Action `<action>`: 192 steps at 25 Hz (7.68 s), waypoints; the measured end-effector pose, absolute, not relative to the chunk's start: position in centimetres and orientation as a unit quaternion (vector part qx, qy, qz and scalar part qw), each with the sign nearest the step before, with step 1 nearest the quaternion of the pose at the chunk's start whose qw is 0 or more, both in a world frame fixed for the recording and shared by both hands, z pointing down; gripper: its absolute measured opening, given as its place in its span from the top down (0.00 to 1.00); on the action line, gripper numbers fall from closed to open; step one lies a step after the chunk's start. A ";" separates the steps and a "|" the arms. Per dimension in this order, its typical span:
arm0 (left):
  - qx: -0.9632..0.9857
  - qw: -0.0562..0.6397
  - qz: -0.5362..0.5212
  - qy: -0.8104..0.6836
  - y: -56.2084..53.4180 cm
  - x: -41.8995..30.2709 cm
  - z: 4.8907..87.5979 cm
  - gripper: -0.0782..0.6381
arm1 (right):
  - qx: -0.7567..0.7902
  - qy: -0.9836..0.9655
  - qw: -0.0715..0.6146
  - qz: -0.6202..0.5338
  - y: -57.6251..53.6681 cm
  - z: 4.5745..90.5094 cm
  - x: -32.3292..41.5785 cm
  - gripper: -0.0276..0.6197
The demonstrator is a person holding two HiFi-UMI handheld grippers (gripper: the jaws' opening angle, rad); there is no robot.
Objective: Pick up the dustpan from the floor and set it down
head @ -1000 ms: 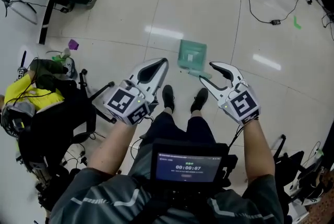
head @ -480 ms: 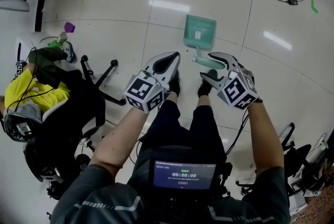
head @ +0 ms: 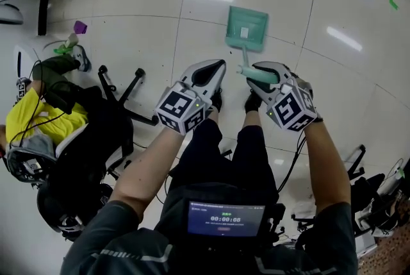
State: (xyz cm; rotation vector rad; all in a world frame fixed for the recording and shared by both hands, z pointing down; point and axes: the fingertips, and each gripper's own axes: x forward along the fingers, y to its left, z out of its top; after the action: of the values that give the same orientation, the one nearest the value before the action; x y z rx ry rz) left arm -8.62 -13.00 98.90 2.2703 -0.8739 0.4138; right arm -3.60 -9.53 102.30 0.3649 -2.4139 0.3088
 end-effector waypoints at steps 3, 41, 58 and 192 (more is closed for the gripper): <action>0.870 0.329 0.153 -0.334 -12.0 -8.1 98.9 0.87 | 0.140 -0.928 0.327 0.108 -8.7 102.1 -3.4 0.71; 0.939 0.144 -0.010 -0.311 -0.1 -6.6 36.2 0.87 | 0.250 -0.953 0.169 0.019 3.1 37.4 2.0 0.73; 0.946 0.121 -0.008 -0.300 0.8 -7.1 33.7 0.87 | 0.244 -0.956 0.165 0.008 4.1 34.6 0.5 0.73; 0.893 0.251 0.078 -0.365 -86.0 6.1 79.9 0.87 | 0.149 -0.952 0.262 0.057 -84.7 83.3 13.8 0.73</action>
State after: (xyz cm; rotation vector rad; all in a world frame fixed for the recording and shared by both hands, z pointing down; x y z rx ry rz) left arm 6.09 -85.99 79.89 2.4311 -0.9931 0.2119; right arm 13.75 -84.68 83.31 0.4023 -2.5748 0.1552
